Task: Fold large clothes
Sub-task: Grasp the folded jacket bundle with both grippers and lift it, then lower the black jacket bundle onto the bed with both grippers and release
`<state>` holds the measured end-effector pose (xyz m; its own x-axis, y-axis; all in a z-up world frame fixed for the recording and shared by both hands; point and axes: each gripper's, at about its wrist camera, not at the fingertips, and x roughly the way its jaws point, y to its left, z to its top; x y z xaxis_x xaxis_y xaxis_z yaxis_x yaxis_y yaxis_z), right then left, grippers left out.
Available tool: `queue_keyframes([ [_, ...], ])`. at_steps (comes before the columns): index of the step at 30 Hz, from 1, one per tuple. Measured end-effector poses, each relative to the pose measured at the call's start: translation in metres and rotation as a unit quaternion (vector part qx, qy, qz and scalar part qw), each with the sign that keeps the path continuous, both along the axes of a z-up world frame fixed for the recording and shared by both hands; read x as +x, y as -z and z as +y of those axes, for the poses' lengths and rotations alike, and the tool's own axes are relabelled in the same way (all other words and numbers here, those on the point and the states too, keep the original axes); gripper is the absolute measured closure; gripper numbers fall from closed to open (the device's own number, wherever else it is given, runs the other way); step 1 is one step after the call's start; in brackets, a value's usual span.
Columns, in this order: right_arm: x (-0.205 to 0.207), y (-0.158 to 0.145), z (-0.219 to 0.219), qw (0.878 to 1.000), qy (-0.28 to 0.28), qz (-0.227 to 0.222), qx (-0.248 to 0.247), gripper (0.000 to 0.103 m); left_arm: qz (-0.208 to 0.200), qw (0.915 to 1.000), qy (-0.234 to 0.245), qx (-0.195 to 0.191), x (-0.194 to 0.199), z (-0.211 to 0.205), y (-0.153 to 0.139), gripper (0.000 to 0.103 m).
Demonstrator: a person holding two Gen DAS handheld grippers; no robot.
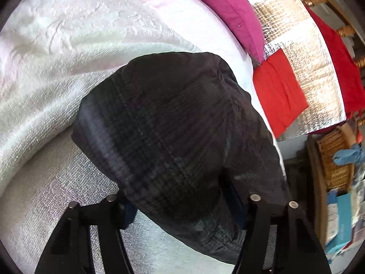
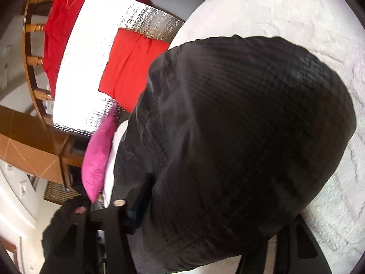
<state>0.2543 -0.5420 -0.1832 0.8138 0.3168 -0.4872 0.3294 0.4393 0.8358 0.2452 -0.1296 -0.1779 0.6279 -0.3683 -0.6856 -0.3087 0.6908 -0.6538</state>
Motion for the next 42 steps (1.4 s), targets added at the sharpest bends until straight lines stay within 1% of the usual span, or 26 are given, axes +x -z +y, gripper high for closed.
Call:
queue_keyframes([
  [4, 0.000, -0.002, 0.005, 1.000, -0.003, 0.005, -0.013, 0.050, -0.003, 0.9995, 0.001, 0.033, -0.003, -0.004, -0.006, 0.049],
  [8, -0.007, -0.003, 0.002, 1.000, -0.003, 0.008, -0.030, 0.052, -0.014, 0.9971, 0.008, 0.075, -0.005, -0.013, -0.015, 0.059],
  [10, -0.006, -0.007, 0.004, 0.999, -0.005, 0.009, -0.035, 0.054, -0.020, 0.9956, 0.011, 0.091, -0.006, -0.016, -0.019, 0.062],
  [14, -0.002, -0.022, 0.007, 0.999, -0.012, 0.005, -0.051, 0.060, -0.031, 0.9934, 0.016, 0.109, -0.013, -0.018, -0.024, 0.067],
  [21, -0.009, -0.030, 0.005, 0.997, -0.027, -0.004, -0.076, 0.065, -0.040, 0.9893, 0.024, 0.138, -0.031, -0.022, -0.031, 0.071],
  [29, -0.028, -0.038, 0.001, 0.994, -0.042, -0.008, -0.097, 0.066, -0.044, 0.9851, 0.038, 0.162, -0.051, -0.026, -0.036, 0.072],
  [31, -0.036, -0.039, 0.000, 0.994, -0.046, -0.008, -0.100, 0.066, -0.043, 0.9840, 0.041, 0.168, -0.060, -0.026, -0.038, 0.072],
  [32, -0.041, -0.040, 0.000, 0.994, -0.048, -0.008, -0.102, 0.066, -0.043, 0.9835, 0.042, 0.171, -0.056, -0.029, -0.038, 0.072],
  [35, -0.055, -0.042, -0.001, 0.993, -0.052, -0.009, -0.107, 0.066, -0.045, 0.9806, 0.046, 0.185, -0.066, -0.033, -0.038, 0.072],
  [37, -0.067, -0.040, -0.002, 0.993, -0.051, -0.009, -0.106, 0.066, -0.046, 0.9782, 0.051, 0.196, -0.077, -0.035, -0.037, 0.072],
  [42, -0.094, -0.036, -0.006, 0.994, -0.046, -0.008, -0.099, 0.066, -0.053, 0.9749, 0.056, 0.209, -0.106, -0.036, -0.034, 0.072],
])
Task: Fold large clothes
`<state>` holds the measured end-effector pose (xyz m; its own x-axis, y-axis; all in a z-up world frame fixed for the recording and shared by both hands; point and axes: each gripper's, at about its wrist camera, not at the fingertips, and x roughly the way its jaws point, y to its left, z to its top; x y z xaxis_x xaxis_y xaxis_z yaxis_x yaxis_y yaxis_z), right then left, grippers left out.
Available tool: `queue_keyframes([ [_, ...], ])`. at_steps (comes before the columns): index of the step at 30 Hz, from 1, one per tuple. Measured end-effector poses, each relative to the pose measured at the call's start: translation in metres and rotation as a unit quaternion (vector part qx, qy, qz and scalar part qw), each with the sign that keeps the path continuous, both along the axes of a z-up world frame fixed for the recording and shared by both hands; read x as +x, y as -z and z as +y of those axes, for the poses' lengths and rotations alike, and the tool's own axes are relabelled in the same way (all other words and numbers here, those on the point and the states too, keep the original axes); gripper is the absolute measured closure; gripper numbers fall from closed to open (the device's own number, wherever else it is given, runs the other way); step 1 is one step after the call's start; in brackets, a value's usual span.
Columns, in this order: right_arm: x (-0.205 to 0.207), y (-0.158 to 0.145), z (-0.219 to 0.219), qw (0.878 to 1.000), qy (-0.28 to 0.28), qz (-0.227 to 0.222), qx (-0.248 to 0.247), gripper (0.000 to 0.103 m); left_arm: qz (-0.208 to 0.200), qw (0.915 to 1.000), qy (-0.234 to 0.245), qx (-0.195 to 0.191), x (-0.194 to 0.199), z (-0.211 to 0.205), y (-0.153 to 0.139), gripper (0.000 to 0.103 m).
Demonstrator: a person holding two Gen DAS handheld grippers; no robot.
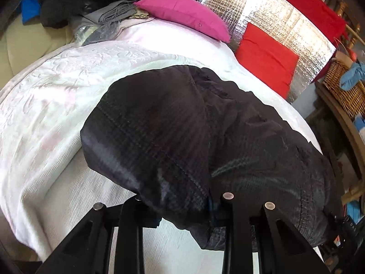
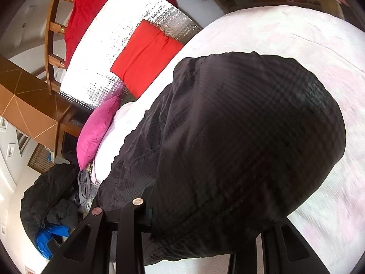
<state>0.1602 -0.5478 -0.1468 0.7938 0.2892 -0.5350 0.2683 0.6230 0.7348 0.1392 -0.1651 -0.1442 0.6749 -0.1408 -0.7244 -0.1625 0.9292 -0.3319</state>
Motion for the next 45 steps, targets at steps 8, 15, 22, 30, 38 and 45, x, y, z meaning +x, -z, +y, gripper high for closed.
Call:
queue_keyframes([
  [8, -0.036, 0.001, -0.002, 1.000, 0.006, -0.002, 0.007, 0.066, -0.013, 0.9999, -0.007, -0.005, -0.039, 0.002, 0.005, 0.072],
  [15, -0.035, 0.004, 0.001, 0.999, -0.006, 0.034, -0.002, 0.046, 0.047, 0.9987, 0.019, 0.003, -0.016, 0.004, 0.003, 0.053],
  [22, -0.053, -0.008, -0.001, 0.994, -0.059, 0.092, -0.025, 0.036, 0.088, 0.9864, 0.106, 0.091, -0.039, 0.003, -0.019, 0.030],
  [30, -0.071, -0.068, -0.017, 0.981, -0.121, 0.087, -0.120, 0.034, 0.028, 0.9720, 0.133, 0.192, -0.025, 0.018, -0.077, 0.019],
  [38, 0.029, -0.109, -0.035, 0.974, -0.113, 0.064, -0.187, 0.029, 0.035, 0.9489, 0.127, 0.287, 0.105, 0.008, -0.087, 0.018],
  [45, 0.143, -0.080, -0.038, 0.957, -0.118, 0.112, -0.241, 0.029, 0.072, 0.9636, 0.118, 0.229, 0.188, 0.017, -0.068, 0.018],
])
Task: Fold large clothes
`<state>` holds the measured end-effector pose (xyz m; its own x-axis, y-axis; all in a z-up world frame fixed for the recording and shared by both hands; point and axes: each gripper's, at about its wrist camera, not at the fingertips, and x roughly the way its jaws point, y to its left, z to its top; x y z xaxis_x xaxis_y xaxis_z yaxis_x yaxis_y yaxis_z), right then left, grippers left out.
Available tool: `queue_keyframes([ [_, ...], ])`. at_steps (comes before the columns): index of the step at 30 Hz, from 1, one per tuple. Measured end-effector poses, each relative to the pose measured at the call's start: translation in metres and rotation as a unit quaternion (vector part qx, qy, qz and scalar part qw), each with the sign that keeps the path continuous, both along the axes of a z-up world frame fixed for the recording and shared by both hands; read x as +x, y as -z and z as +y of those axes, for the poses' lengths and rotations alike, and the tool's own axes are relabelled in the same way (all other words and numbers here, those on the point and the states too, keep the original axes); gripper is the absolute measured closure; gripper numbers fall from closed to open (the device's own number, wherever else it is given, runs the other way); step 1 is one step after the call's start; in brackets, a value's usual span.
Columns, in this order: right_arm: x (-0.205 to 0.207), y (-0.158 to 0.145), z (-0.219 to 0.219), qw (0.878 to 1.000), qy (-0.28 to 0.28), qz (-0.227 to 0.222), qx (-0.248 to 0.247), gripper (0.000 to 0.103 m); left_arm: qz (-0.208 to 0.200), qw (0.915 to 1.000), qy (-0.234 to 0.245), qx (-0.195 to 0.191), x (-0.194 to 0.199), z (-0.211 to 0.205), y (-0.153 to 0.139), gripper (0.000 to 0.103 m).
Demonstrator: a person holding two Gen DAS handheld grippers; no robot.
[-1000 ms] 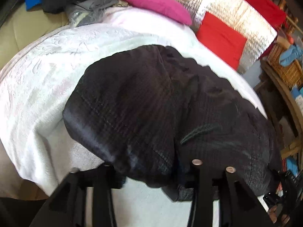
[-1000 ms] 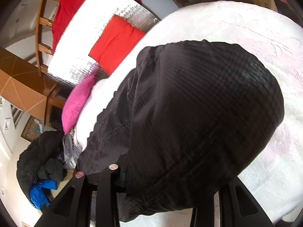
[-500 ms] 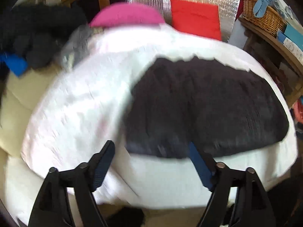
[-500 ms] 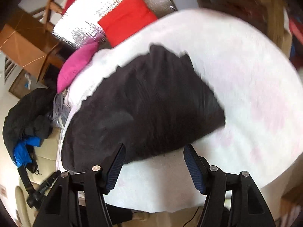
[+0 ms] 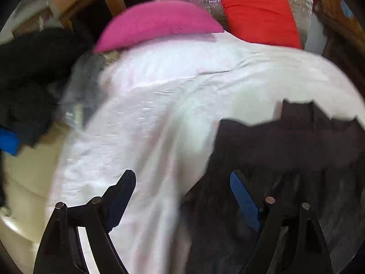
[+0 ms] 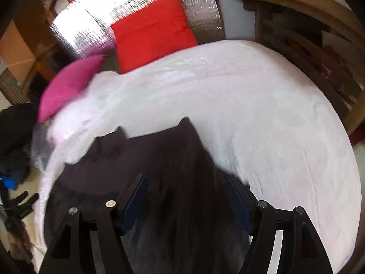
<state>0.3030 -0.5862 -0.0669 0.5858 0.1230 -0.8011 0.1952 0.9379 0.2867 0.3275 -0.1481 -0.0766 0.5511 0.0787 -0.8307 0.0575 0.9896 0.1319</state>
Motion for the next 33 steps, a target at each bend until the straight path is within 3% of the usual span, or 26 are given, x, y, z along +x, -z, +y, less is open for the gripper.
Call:
queue_keyframes([
  [4, 0.058, 0.030, -0.008, 0.999, 0.001, 0.041, -0.016, 0.029, 0.020, 0.9976, 0.004, -0.066, 0.034, -0.008, 0.014, 0.018],
  [9, 0.095, 0.055, -0.008, 0.996, -0.035, 0.083, -0.006, 0.030, 0.039, 0.9952, 0.019, -0.088, 0.060, -0.028, 0.032, 0.018],
  [10, 0.094, 0.057, -0.006, 0.995, -0.045, 0.084, -0.009, 0.034, 0.043, 0.9944, 0.025, -0.093, 0.063, -0.030, 0.036, 0.022],
  [11, 0.094, 0.058, -0.002, 0.995, -0.059, 0.082, -0.018, 0.053, 0.050, 0.9930, 0.038, -0.100, 0.067, -0.032, 0.041, 0.040],
  [12, 0.094, 0.058, 0.001, 0.994, -0.071, 0.080, -0.024, 0.067, 0.065, 0.9912, 0.051, -0.103, 0.070, -0.035, 0.047, 0.052],
  [13, 0.093, 0.057, 0.007, 0.992, -0.084, 0.078, -0.042, 0.068, 0.076, 0.9908, 0.051, -0.100, 0.071, -0.035, 0.052, 0.070],
  [14, 0.092, 0.054, 0.011, 0.991, -0.090, 0.073, -0.062, 0.077, 0.081, 0.9914, 0.047, -0.091, 0.071, -0.033, 0.056, 0.083],
  [15, 0.090, 0.052, 0.014, 0.990, -0.096, 0.070, -0.077, 0.086, 0.077, 0.9918, 0.050, -0.089, 0.070, -0.031, 0.058, 0.091],
  [16, 0.087, 0.048, 0.019, 0.987, -0.102, 0.065, -0.105, 0.086, 0.073, 0.9917, 0.052, -0.092, 0.069, -0.029, 0.057, 0.099],
  [19, 0.082, 0.035, 0.023, 0.985, -0.104, 0.038, -0.132, 0.089, 0.047, 0.9904, 0.049, -0.121, 0.066, -0.019, 0.042, 0.101],
  [24, 0.078, 0.009, 0.024, 0.983, -0.090, -0.020, -0.157, 0.094, -0.039, 0.9965, 0.015, -0.071, 0.068, -0.011, 0.003, 0.102],
  [26, 0.081, 0.012, 0.018, 0.986, -0.069, -0.028, -0.150, 0.094, -0.025, 0.9967, 0.011, -0.076, 0.072, -0.009, 0.011, 0.102],
  [30, 0.092, 0.055, 0.009, 0.991, -0.050, 0.020, -0.125, 0.094, 0.024, 0.9965, 0.021, -0.077, 0.049, -0.018, 0.038, 0.101],
  [31, 0.092, 0.066, 0.007, 0.992, -0.053, 0.035, -0.110, 0.094, 0.037, 0.9958, 0.024, -0.080, 0.041, -0.020, 0.041, 0.091],
  [32, 0.088, 0.070, 0.003, 0.994, -0.049, 0.034, -0.090, 0.092, 0.051, 0.9947, 0.025, -0.085, 0.030, -0.021, 0.044, 0.064],
  [33, 0.084, 0.067, -0.001, 0.996, -0.045, 0.024, -0.074, 0.090, 0.056, 0.9943, 0.019, -0.088, 0.017, -0.020, 0.045, 0.047],
])
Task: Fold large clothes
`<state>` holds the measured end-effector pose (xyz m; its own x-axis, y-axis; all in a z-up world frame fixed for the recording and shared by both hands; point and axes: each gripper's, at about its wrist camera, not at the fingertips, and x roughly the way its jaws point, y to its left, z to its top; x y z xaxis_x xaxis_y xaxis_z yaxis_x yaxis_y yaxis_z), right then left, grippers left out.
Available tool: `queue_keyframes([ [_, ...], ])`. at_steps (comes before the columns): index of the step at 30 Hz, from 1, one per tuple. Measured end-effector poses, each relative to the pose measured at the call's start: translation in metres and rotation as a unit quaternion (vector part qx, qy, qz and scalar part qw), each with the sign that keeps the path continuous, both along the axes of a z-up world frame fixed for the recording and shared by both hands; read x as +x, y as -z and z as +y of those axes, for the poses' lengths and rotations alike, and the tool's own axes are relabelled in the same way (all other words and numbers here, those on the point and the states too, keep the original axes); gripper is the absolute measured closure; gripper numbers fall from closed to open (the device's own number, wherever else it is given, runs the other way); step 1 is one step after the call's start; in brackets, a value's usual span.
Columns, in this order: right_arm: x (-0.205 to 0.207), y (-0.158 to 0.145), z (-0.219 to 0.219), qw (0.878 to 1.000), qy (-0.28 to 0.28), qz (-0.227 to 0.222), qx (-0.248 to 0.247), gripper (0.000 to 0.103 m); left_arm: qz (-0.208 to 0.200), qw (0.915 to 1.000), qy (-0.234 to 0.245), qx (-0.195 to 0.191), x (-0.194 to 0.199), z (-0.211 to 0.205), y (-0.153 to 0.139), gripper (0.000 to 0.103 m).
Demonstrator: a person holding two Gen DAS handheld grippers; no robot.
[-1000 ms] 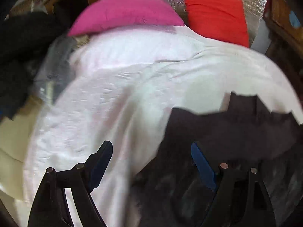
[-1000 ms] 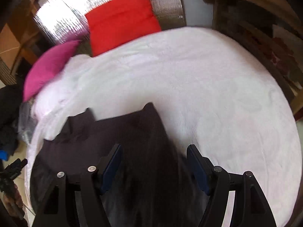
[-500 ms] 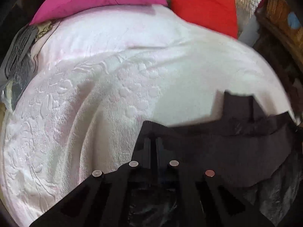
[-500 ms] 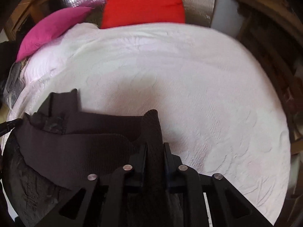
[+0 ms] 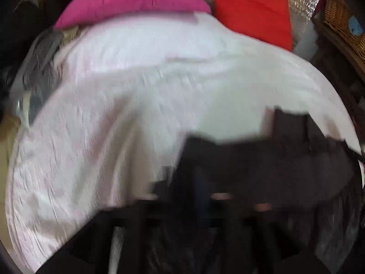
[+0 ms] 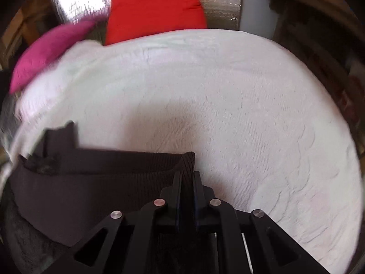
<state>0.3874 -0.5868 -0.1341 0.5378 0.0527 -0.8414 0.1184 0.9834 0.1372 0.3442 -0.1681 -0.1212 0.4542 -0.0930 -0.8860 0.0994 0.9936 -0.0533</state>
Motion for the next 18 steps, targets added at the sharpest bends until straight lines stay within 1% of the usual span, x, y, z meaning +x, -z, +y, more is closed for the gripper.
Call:
queue_keyframes([
  [1, -0.007, -0.007, -0.008, 0.999, 0.005, -0.013, 0.043, 0.090, -0.006, 0.9999, -0.011, 0.001, -0.012, 0.002, -0.002, 0.022],
  [2, -0.012, -0.013, -0.014, 0.997, 0.011, -0.020, 0.072, 0.086, -0.014, 0.9997, -0.019, 0.001, -0.021, 0.005, -0.006, 0.017],
  [3, -0.019, -0.019, -0.019, 0.995, 0.018, -0.027, 0.094, 0.075, -0.023, 0.9993, -0.028, -0.002, -0.033, 0.009, -0.011, 0.017],
  [4, -0.026, -0.026, -0.023, 0.993, 0.025, -0.033, 0.108, 0.066, -0.023, 0.9992, -0.033, -0.006, -0.041, 0.013, -0.016, 0.017],
  [5, -0.034, -0.032, -0.025, 0.992, 0.028, -0.038, 0.117, 0.034, -0.020, 0.9991, -0.037, -0.011, -0.050, 0.018, -0.021, 0.017],
  [6, -0.042, -0.036, -0.024, 0.991, 0.030, -0.046, 0.125, 0.015, -0.017, 0.9988, -0.043, -0.015, -0.060, 0.023, -0.024, 0.017],
  [7, -0.056, -0.044, -0.027, 0.988, 0.037, -0.067, 0.136, 0.015, -0.018, 0.9985, -0.048, -0.017, -0.067, 0.026, -0.027, 0.017],
  [8, -0.066, -0.049, -0.026, 0.986, 0.041, -0.081, 0.137, 0.015, -0.021, 0.9980, -0.055, -0.020, -0.076, 0.030, -0.030, 0.017],
  [9, -0.080, -0.054, -0.026, 0.987, 0.043, -0.084, 0.131, 0.015, -0.024, 0.9976, -0.061, -0.023, -0.085, 0.034, -0.031, 0.017],
  [11, -0.100, -0.058, -0.025, 0.988, 0.036, -0.078, 0.131, 0.015, -0.026, 0.9977, -0.059, -0.021, -0.096, 0.040, -0.027, 0.017],
  [14, -0.131, -0.057, -0.027, 0.990, 0.039, -0.067, 0.116, 0.016, -0.015, 0.9981, -0.057, -0.018, -0.109, 0.047, -0.019, 0.017],
  [18, -0.159, -0.048, -0.032, 0.993, 0.049, -0.048, 0.098, 0.017, 0.001, 0.9963, -0.054, -0.067, -0.121, 0.059, -0.003, 0.017],
])
